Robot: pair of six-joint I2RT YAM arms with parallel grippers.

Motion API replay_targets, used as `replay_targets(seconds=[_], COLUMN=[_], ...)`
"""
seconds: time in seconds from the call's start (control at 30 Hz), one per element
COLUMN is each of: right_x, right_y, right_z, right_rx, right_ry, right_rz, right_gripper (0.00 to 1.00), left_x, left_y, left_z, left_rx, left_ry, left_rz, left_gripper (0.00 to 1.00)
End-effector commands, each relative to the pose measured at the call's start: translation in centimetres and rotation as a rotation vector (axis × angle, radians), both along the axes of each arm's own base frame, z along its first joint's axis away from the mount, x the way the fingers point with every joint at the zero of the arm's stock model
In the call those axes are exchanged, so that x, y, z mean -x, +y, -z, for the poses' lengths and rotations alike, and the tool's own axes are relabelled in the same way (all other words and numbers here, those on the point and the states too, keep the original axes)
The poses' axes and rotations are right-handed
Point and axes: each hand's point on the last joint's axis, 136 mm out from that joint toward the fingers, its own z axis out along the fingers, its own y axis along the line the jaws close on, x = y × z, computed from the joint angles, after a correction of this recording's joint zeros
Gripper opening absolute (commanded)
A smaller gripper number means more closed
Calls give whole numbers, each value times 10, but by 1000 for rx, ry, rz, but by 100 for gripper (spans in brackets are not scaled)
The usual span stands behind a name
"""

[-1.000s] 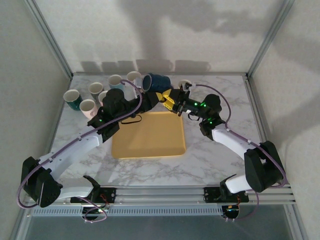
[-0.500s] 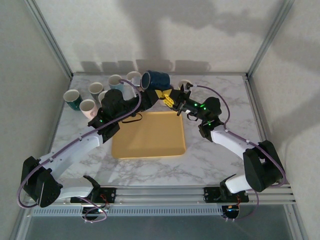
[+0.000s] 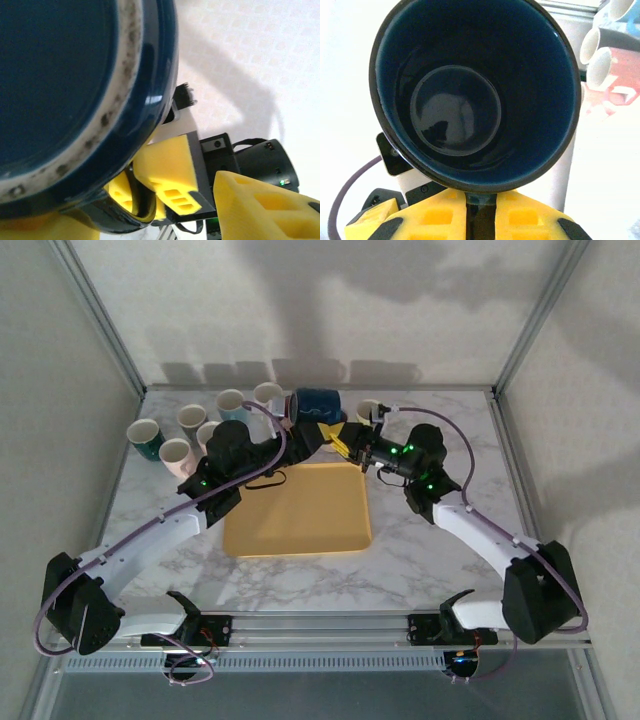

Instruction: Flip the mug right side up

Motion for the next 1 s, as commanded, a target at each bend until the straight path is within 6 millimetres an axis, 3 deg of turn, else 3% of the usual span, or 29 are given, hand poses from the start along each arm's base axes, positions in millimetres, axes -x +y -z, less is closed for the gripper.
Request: replay_targets(seconds=[0.0,0.5,0.83,0.97], right_x=[16,16,1,-10], right_y=[-5,-28,-61,-79], right_z=[-32,-35,-11,-1], right_rx=[52,158,339,440], right_ry=[-176,-246,-261,-270], right_rz=[-8,78,162,212], right_gripper=[0,0,0,0], left_x=[2,11,10,7], left_y=[7,31,48,53], left_z=[-20,-4,3,16], left_rx=[-20,-146,-230,-295], left_ry=[-68,-56,-63,-48], left_rz=[-25,-63,-101,-114], left_gripper=[61,67,68,68])
